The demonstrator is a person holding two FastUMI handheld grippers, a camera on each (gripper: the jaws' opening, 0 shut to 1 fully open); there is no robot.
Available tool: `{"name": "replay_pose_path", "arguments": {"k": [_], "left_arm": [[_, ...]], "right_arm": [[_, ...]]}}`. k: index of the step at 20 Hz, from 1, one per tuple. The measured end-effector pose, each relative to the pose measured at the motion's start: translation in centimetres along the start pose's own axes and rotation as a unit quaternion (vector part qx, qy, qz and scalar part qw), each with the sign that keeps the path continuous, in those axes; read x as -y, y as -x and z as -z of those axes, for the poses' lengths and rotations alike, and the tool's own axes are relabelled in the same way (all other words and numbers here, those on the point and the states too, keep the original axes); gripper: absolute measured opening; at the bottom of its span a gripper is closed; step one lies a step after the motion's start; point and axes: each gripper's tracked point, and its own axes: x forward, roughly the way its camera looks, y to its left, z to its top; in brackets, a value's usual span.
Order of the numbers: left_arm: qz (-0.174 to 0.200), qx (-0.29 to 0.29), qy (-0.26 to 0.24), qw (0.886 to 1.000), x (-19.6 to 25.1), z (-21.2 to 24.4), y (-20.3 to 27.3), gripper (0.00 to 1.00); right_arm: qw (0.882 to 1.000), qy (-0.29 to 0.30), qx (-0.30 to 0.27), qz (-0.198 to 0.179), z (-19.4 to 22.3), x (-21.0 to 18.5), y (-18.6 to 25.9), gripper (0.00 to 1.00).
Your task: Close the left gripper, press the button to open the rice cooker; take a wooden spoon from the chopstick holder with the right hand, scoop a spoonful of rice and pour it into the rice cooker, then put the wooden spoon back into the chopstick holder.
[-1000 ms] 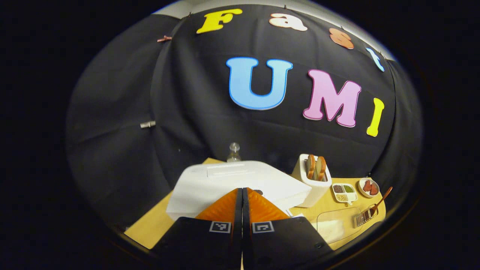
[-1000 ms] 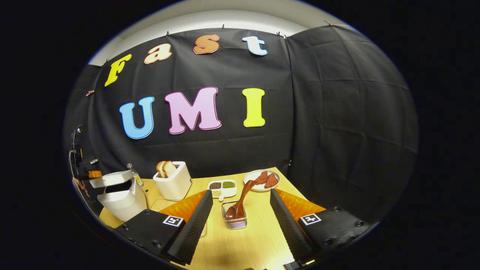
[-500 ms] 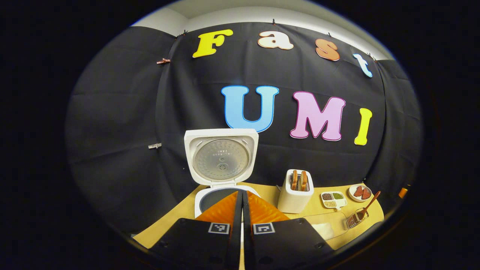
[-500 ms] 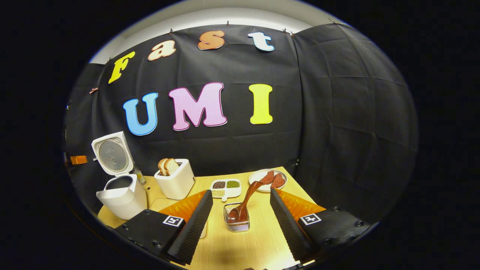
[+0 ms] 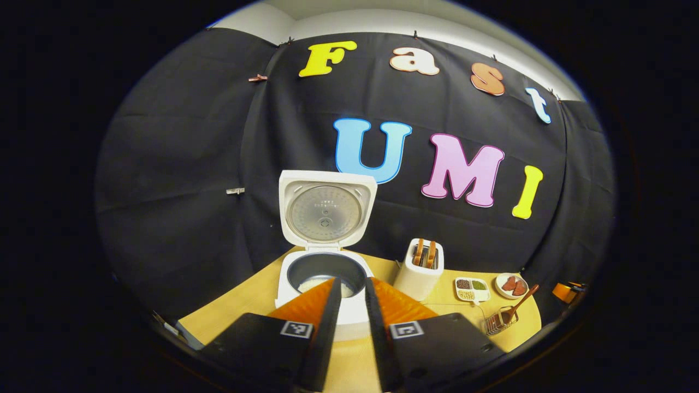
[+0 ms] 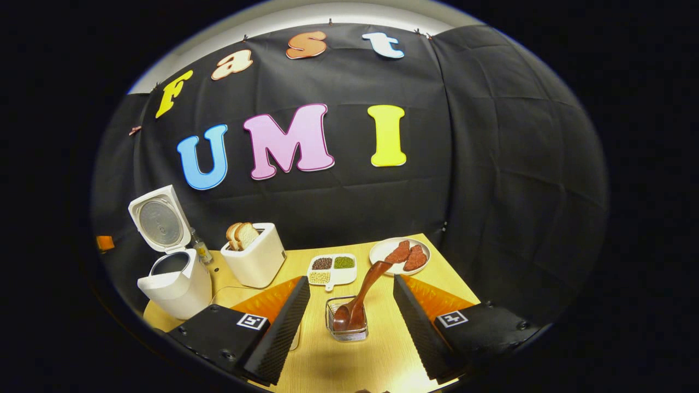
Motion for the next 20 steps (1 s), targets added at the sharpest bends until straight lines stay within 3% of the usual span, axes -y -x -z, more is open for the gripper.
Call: {"name": "replay_pose_path", "arguments": {"k": [3, 12, 20], "left_arm": [[-0.002, -0.012, -0.005, 1.0, 1.4, 1.5, 1.2, 0.94], [-0.033, -0.062, -0.024, 0.997, 3.9, 6.6, 2.2, 0.96], [-0.064, -0.103, -0.027, 0.992, 4.2, 10.7, 3.8, 0.96]], "right_arm": [[1.0, -0.002, -0.019, -0.007, 1.2, 0.6, -2.1, 0.98], [0.994, -0.042, -0.096, -0.028, 6.6, 1.6, -10.4, 0.98], [0.982, -0.097, -0.16, -0.04, 11.1, 1.9, -16.0, 0.99]]}}
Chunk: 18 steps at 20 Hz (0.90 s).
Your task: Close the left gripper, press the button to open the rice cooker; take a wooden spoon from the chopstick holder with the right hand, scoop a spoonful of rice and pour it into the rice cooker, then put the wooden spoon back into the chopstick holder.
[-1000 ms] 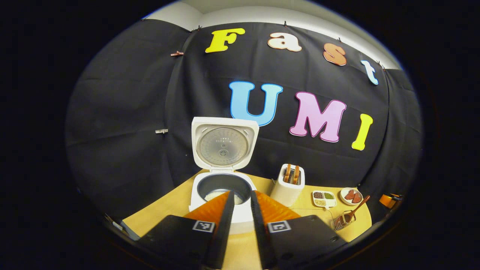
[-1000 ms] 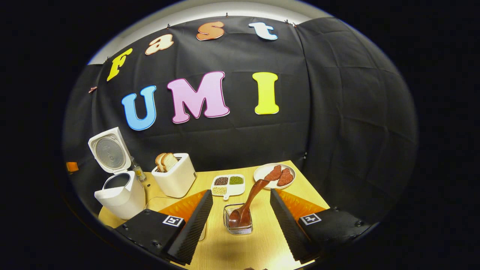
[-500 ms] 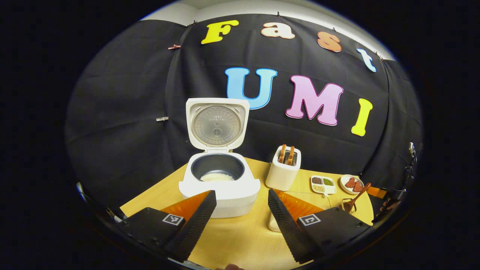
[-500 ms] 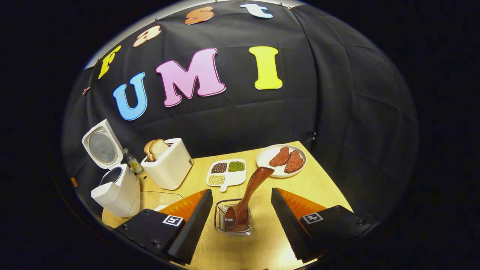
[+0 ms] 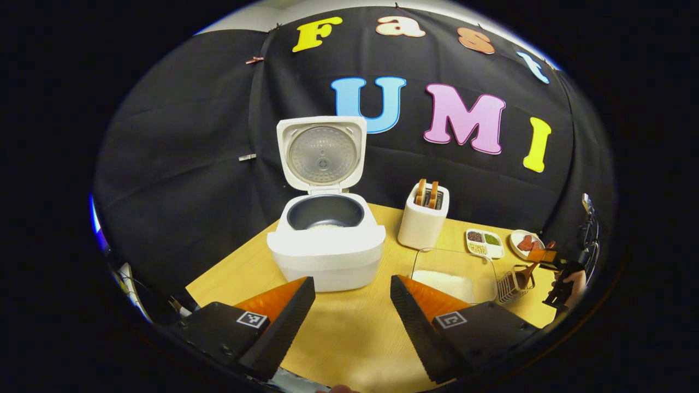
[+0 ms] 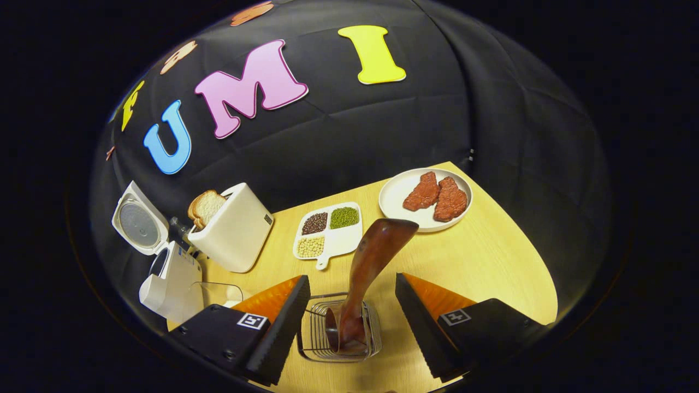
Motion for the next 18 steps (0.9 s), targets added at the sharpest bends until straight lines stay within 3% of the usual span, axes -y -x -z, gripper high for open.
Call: {"name": "replay_pose_path", "arguments": {"k": [5, 7, 9, 11, 12, 14, 15, 16, 18], "left_arm": [[-0.011, -0.021, 0.005, 1.0, 0.2, 2.4, 0.2, 0.96], [-0.01, -0.027, 0.008, 1.0, 0.5, 3.5, 0.4, 0.96], [-0.01, -0.033, 0.007, 0.999, 0.7, 4.3, 0.7, 0.96], [-0.009, -0.038, 0.01, 0.999, 0.7, 5.0, 0.8, 0.96], [-0.008, -0.039, 0.013, 0.999, 0.6, 5.2, 0.9, 0.96], [-0.006, -0.041, 0.021, 0.999, 0.5, 5.5, 1.2, 0.96], [-0.007, -0.04, 0.024, 0.999, 0.4, 5.5, 1.3, 0.96], [-0.007, -0.039, 0.025, 0.999, 0.0, 5.5, 1.5, 0.96], [-0.006, -0.034, 0.026, 0.999, -0.5, 5.5, 1.8, 0.96]], "right_arm": [[0.999, -0.036, 0.0, -0.005, -0.6, 0.3, -2.2, 0.95], [0.998, -0.054, -0.008, -0.011, -0.4, 0.0, -2.6, 0.81], [0.998, -0.055, -0.016, -0.006, 0.0, 0.1, -2.8, 0.5], [0.999, -0.047, -0.015, 0.002, 0.0, 0.4, -2.8, 0.37], [0.999, -0.047, -0.018, -0.001, 0.0, 0.3, -2.6, 0.23], [0.998, -0.05, -0.024, 0.003, -0.1, 0.1, -2.0, 0.23], [0.998, -0.052, -0.022, 0.011, -0.3, 0.6, -3.9, 0.23], [0.998, -0.054, -0.02, 0.011, -0.5, 0.1, -1.0, 0.21], [0.999, -0.049, -0.002, 0.015, -1.4, -0.1, -0.9, 0.18]]}}
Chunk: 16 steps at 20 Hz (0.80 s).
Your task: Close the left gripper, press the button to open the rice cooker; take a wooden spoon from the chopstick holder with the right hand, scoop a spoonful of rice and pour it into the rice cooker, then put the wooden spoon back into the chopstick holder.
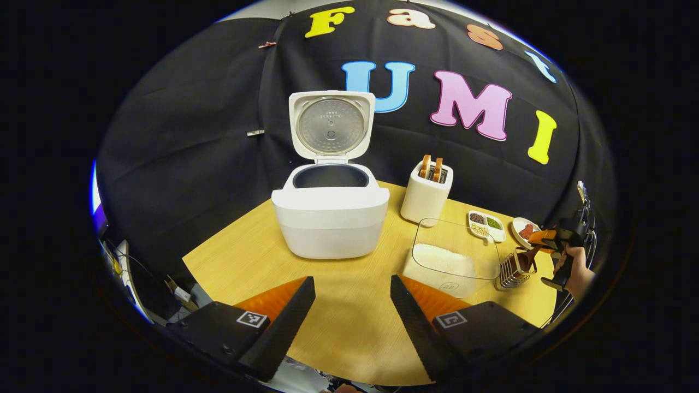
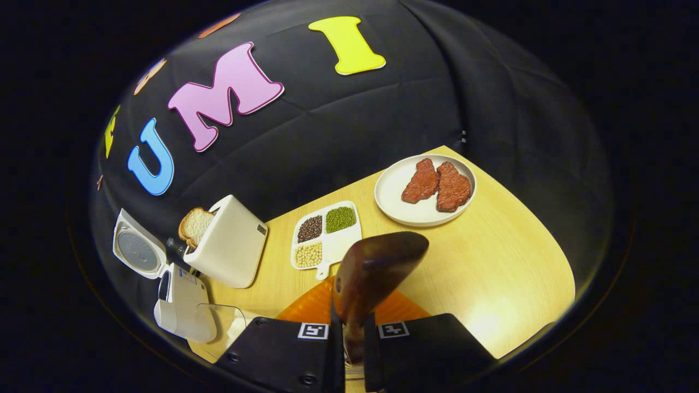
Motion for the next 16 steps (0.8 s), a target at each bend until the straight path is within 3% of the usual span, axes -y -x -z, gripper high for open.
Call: {"name": "replay_pose_path", "arguments": {"k": [10, 16], "left_arm": [[0.023, 0.014, 0.029, 0.999, -4.5, -0.4, 0.1, 0.96], [0.041, 0.003, 0.037, 0.998, -7.4, 0.6, 0.0, 0.96]], "right_arm": [[0.997, 0.035, 0.075, 0.007, -4.2, -3.8, 5.3, 0.18], [0.995, 0.037, 0.092, -0.027, -4.5, -9.6, 8.9, 0.18]]}}
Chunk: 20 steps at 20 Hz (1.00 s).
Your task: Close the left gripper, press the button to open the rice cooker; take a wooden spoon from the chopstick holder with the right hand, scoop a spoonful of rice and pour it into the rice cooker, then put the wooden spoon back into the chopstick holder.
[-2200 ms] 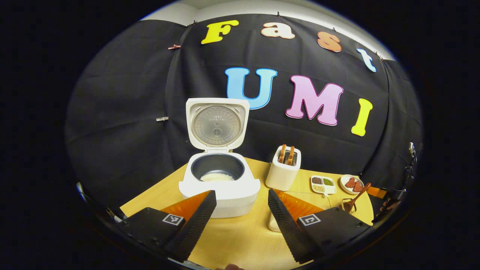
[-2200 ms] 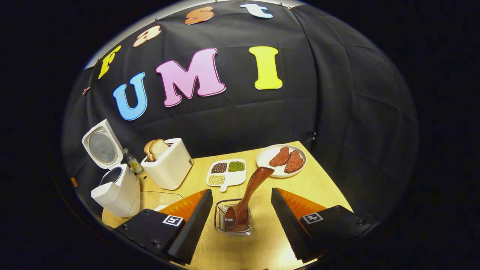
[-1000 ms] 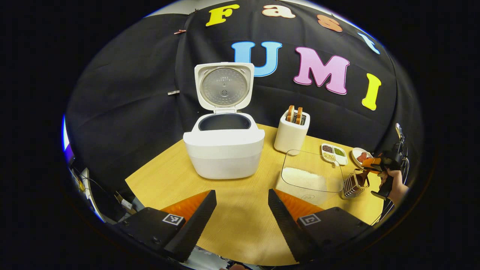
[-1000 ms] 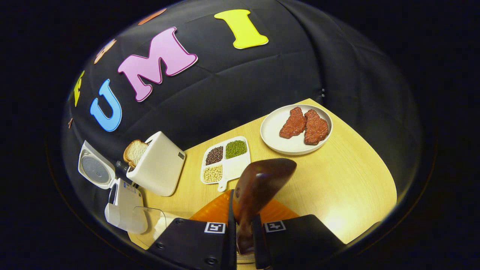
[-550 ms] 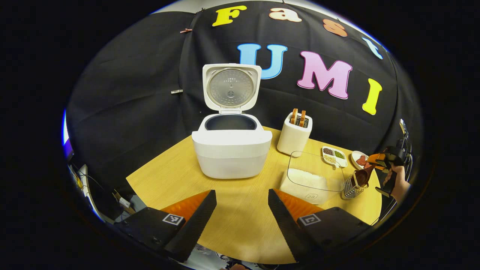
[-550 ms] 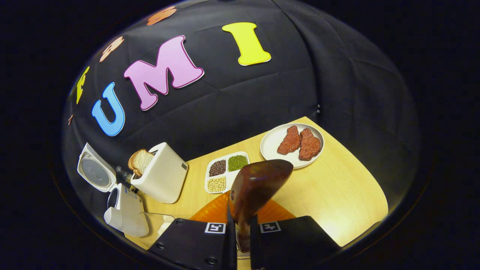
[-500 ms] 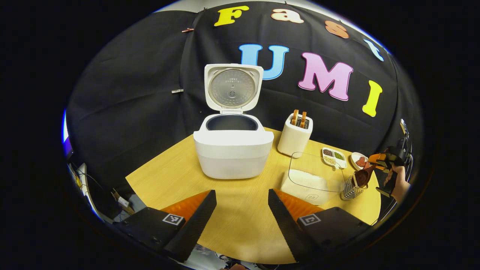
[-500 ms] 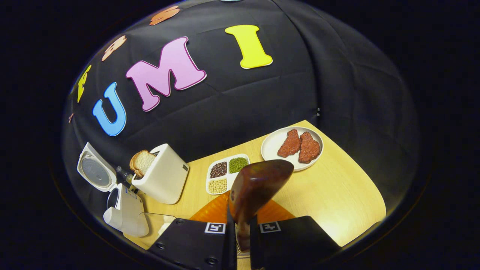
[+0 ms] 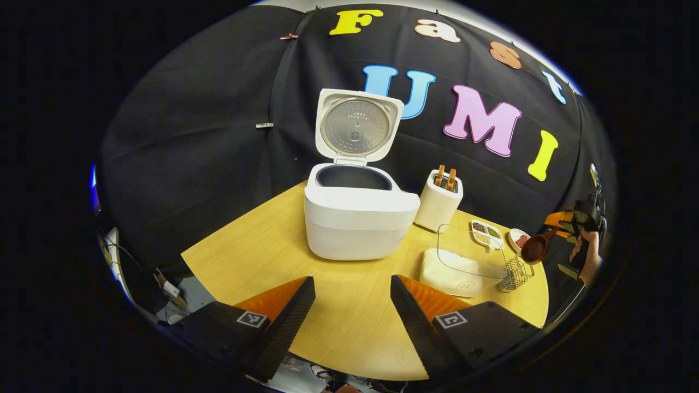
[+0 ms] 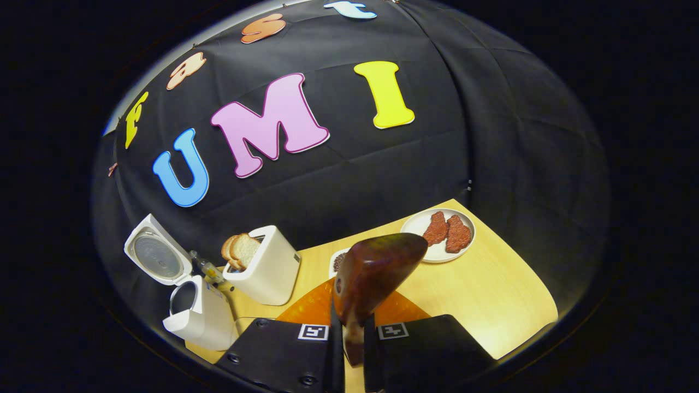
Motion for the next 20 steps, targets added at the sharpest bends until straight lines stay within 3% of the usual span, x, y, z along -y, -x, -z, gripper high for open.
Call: {"name": "replay_pose_path", "arguments": {"k": [4, 9, 16, 20], "left_arm": [[0.016, -0.001, -0.01, 1.0, -1.3, 0.2, 0.0, 0.96], [0.035, -0.005, -0.021, 0.999, -2.0, 0.5, -0.9, 0.96], [0.06, -0.032, -0.045, 0.997, -3.4, 3.0, -3.6, 0.98], [0.078, -0.038, -0.034, 0.996, -3.5, 2.9, -5.6, 0.96]], "right_arm": [[0.999, 0.016, 0.018, -0.036, 0.1, -5.0, 1.0, 0.18], [0.996, 0.056, 0.013, -0.069, 3.5, -9.8, 0.0, 0.18], [0.985, 0.168, 0.003, -0.042, 10.6, -9.6, -2.9, 0.18], [0.982, 0.19, 0.003, -0.022, 13.3, -9.1, -3.9, 0.18]]}}
